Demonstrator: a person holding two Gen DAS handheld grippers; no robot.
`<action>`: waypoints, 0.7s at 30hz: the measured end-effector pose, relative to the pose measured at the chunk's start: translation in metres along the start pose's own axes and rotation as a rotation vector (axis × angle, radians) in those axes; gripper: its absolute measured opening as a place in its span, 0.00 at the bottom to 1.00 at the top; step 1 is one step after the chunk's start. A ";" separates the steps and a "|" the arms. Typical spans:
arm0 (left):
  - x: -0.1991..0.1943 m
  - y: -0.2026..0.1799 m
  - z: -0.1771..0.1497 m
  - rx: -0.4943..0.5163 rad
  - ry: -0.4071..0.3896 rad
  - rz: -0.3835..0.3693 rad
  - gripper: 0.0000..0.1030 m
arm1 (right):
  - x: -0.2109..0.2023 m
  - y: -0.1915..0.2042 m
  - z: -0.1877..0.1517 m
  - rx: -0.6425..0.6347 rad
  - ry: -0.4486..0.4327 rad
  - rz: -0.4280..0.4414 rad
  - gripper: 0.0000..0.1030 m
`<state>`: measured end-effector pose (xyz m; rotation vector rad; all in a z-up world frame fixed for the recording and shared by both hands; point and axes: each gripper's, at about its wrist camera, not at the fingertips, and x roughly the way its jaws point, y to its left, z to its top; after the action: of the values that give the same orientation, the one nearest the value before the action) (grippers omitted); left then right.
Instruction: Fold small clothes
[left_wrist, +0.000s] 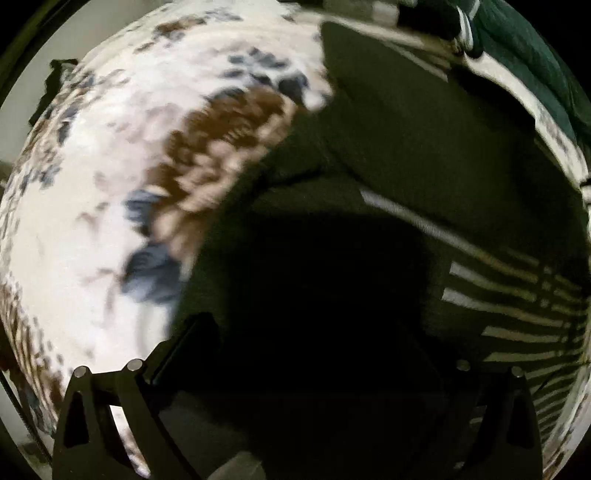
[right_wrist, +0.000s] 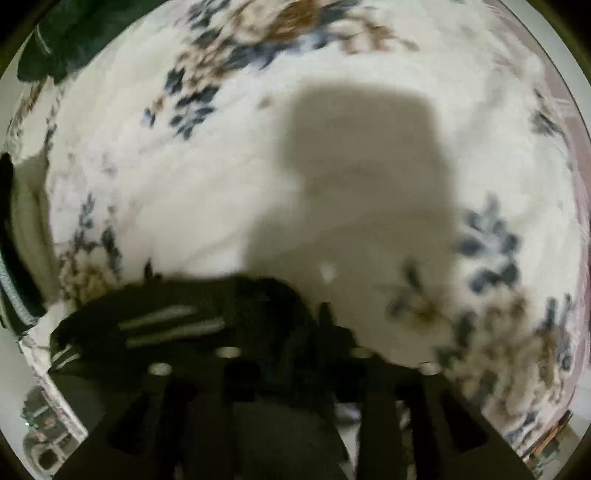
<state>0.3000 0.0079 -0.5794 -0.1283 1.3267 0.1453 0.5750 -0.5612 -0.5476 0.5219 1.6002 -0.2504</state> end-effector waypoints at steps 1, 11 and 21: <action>-0.010 0.003 0.000 -0.016 -0.016 0.011 1.00 | -0.010 -0.005 -0.007 -0.016 0.004 0.020 0.48; -0.085 -0.049 -0.050 0.037 -0.082 0.126 1.00 | -0.045 -0.110 -0.106 -0.099 0.144 0.228 0.50; -0.074 -0.277 -0.241 0.285 0.201 0.023 1.00 | -0.007 -0.223 -0.173 -0.234 0.279 0.189 0.50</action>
<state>0.1017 -0.3096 -0.5619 0.1167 1.5358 -0.0398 0.3171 -0.6769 -0.5551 0.5384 1.8070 0.1576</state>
